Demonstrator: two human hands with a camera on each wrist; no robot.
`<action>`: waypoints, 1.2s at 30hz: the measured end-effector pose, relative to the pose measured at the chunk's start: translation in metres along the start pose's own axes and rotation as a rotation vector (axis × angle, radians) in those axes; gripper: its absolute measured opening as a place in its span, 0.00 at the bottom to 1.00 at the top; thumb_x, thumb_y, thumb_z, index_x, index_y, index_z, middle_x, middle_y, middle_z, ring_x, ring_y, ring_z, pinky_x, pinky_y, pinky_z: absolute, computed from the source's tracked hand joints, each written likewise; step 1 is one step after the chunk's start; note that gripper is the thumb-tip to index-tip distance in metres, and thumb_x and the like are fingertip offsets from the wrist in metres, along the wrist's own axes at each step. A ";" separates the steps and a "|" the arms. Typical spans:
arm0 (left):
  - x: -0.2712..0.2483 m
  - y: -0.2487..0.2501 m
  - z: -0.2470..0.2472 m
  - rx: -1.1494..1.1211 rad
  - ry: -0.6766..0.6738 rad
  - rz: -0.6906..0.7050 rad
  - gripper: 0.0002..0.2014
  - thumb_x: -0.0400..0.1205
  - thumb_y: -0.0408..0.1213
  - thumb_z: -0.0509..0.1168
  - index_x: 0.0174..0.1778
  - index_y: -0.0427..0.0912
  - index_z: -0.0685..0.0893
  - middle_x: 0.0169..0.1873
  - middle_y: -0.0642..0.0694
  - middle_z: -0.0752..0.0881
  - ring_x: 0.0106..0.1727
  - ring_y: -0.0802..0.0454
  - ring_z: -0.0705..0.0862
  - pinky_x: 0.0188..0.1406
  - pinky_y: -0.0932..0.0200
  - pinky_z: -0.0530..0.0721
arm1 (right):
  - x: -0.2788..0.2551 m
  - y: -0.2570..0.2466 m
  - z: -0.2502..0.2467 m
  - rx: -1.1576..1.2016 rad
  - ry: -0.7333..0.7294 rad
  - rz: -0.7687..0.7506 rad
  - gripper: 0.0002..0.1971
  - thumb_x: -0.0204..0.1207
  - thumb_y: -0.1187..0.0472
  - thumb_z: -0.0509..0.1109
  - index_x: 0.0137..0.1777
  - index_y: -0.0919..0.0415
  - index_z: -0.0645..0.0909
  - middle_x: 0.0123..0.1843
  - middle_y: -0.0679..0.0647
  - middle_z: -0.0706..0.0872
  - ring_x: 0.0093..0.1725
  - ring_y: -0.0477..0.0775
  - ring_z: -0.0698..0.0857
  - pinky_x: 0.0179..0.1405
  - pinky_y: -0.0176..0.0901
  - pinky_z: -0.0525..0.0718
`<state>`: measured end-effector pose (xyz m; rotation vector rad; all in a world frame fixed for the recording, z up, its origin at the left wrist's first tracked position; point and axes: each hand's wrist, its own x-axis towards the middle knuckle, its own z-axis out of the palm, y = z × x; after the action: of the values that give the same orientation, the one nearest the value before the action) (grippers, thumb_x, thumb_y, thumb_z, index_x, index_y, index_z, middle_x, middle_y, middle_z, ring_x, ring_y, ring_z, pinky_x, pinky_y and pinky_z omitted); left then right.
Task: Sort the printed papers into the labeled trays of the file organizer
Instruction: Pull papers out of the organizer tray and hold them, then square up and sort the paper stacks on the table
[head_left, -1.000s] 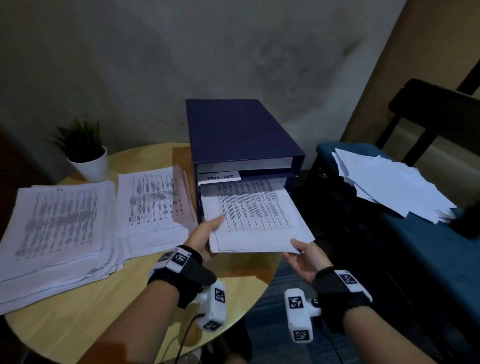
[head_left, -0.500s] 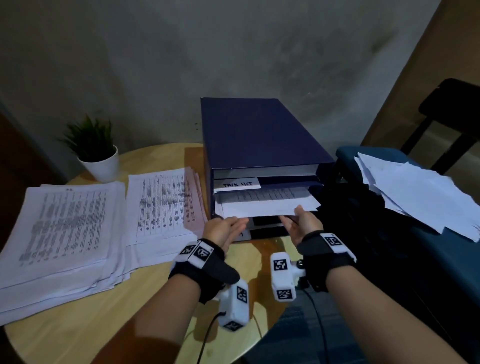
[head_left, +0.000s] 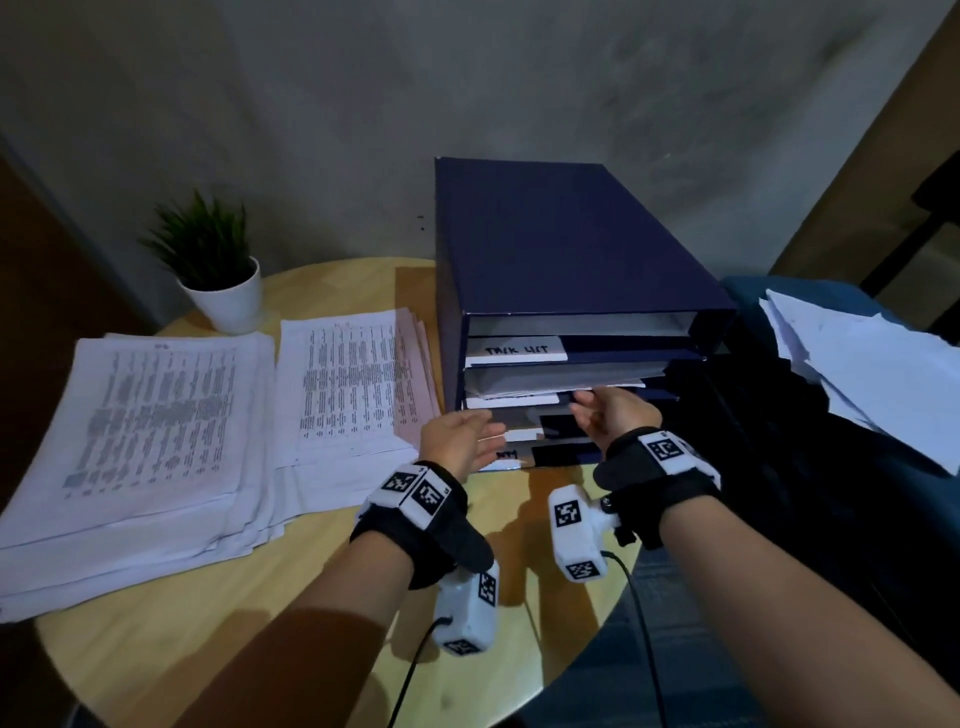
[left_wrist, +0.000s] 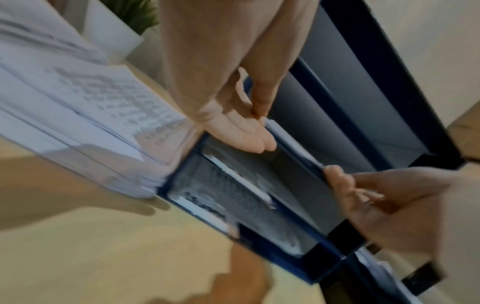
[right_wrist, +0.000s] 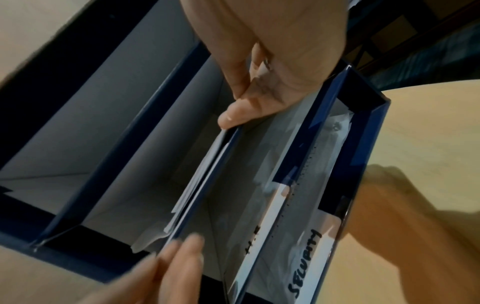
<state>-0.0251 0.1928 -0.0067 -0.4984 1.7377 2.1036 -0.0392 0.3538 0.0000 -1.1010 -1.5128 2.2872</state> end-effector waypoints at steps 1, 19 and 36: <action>0.000 -0.003 -0.007 0.041 -0.006 0.001 0.14 0.86 0.32 0.57 0.65 0.31 0.78 0.57 0.35 0.86 0.45 0.47 0.85 0.39 0.65 0.83 | 0.004 -0.002 -0.002 0.012 -0.002 -0.028 0.09 0.82 0.71 0.60 0.59 0.69 0.76 0.26 0.55 0.86 0.17 0.47 0.85 0.16 0.28 0.81; 0.023 -0.038 -0.138 0.586 0.261 0.107 0.09 0.80 0.27 0.62 0.47 0.39 0.88 0.44 0.42 0.88 0.51 0.46 0.86 0.46 0.64 0.79 | 0.014 -0.010 0.008 -0.807 0.123 -0.291 0.20 0.76 0.56 0.71 0.26 0.66 0.80 0.06 0.47 0.73 0.21 0.57 0.78 0.18 0.27 0.76; 0.064 -0.040 -0.178 1.235 0.238 0.290 0.17 0.82 0.24 0.54 0.58 0.41 0.84 0.61 0.43 0.81 0.60 0.43 0.82 0.60 0.48 0.82 | -0.069 0.135 0.077 -1.407 -0.669 -0.712 0.12 0.82 0.56 0.62 0.53 0.57 0.86 0.54 0.52 0.86 0.57 0.50 0.82 0.59 0.41 0.77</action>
<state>-0.0546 0.0281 -0.1039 -0.1057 2.8900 0.7372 -0.0104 0.1998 -0.0671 0.2863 -3.1617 0.8895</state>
